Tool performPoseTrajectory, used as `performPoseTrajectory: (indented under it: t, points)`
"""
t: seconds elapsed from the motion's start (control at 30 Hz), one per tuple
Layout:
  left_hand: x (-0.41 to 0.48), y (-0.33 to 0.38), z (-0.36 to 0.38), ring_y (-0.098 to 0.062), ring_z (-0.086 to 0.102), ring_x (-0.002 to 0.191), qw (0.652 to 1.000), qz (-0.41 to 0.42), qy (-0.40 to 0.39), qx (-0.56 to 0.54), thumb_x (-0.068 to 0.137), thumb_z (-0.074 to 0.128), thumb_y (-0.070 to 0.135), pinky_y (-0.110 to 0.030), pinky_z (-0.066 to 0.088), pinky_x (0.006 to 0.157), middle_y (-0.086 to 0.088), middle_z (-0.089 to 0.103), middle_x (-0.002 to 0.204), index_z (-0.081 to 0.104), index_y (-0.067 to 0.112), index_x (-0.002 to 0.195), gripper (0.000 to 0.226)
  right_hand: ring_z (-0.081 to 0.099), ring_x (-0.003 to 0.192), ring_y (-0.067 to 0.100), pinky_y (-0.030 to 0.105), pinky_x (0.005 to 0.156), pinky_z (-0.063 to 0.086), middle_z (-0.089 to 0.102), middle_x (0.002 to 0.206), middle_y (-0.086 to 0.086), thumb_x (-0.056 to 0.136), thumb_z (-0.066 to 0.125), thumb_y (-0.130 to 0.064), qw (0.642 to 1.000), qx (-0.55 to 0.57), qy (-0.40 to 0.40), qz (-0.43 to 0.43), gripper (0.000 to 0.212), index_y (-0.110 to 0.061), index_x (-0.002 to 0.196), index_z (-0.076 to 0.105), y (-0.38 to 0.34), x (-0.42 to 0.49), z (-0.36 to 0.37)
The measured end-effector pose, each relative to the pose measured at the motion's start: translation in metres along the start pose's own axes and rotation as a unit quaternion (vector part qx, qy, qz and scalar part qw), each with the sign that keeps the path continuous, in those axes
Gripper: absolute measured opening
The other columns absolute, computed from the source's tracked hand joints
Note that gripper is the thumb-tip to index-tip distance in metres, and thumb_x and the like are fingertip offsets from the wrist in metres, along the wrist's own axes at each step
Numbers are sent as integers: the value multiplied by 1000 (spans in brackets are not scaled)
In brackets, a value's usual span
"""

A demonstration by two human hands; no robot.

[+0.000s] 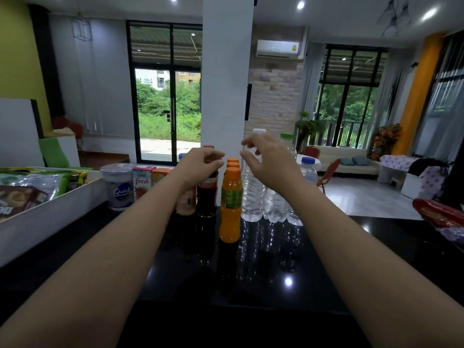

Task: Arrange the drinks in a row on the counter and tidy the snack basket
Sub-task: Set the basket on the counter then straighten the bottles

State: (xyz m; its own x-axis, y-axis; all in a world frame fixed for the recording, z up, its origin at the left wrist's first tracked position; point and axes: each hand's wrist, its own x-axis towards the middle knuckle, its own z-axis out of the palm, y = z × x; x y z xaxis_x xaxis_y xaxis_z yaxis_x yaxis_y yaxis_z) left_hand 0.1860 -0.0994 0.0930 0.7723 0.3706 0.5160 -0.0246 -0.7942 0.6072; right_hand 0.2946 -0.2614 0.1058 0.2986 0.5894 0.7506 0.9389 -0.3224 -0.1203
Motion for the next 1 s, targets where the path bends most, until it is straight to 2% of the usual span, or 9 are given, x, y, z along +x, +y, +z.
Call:
performPoseTrajectory:
  t: [0.07,0.17,0.33,0.53,0.73,0.83,0.93,1.0]
  points:
    - [-5,-1,-3,-15,58,111,1000,-2,-6,10,95,58,21,-28,46,96,-6,64,123,61,10,127,34,57,93,12,36,81,52,60,109,-4,95,50,-45,998,36,-58,17,29,-25,114,57,-9,-5,0]
    - [-6,0,-5,-17,57,113,1000,-8,-18,24,95,58,22,-33,46,98,-7,63,124,61,12,127,34,58,87,11,31,75,51,62,104,-5,90,51,-57,992,22,-119,23,38,-24,109,59,-18,-9,0]
    - [-1,4,-1,-20,58,113,999,-1,-43,15,96,54,21,-38,48,98,-10,63,124,57,17,131,35,60,97,17,39,84,53,66,111,0,89,57,-50,983,-3,-180,42,40,-23,119,61,-27,-7,-4]
    - [12,5,5,-19,56,114,998,9,-65,-9,94,57,27,-42,46,99,-6,63,123,60,23,127,33,59,98,21,41,87,51,65,109,4,90,60,-38,979,-4,-197,51,34,-16,116,61,-26,-4,-3]
    - [20,-1,10,-21,60,107,995,18,-95,11,95,56,22,-43,49,97,-8,67,116,64,19,123,30,57,88,15,26,74,47,63,99,1,86,68,-39,981,27,-181,69,33,-17,110,63,-19,-1,-1]
    - [23,-2,11,-20,61,106,994,25,-105,10,95,57,25,-37,50,93,-7,68,114,64,17,123,30,57,86,14,25,73,48,61,95,-1,86,69,-38,981,48,-175,75,31,-17,108,62,-16,-2,2]
    - [25,-3,12,-14,59,99,995,26,-98,21,94,58,27,-25,46,81,-4,66,110,64,14,121,31,56,83,12,22,68,43,59,91,-4,85,69,-38,980,52,-175,74,31,-17,107,61,-15,-2,3]
    - [27,-3,12,-14,58,98,995,20,-91,24,93,59,28,-26,48,83,-3,65,108,63,12,118,30,57,84,12,22,68,44,60,93,-4,85,69,-38,979,60,-177,77,32,-17,109,61,-14,-2,2]
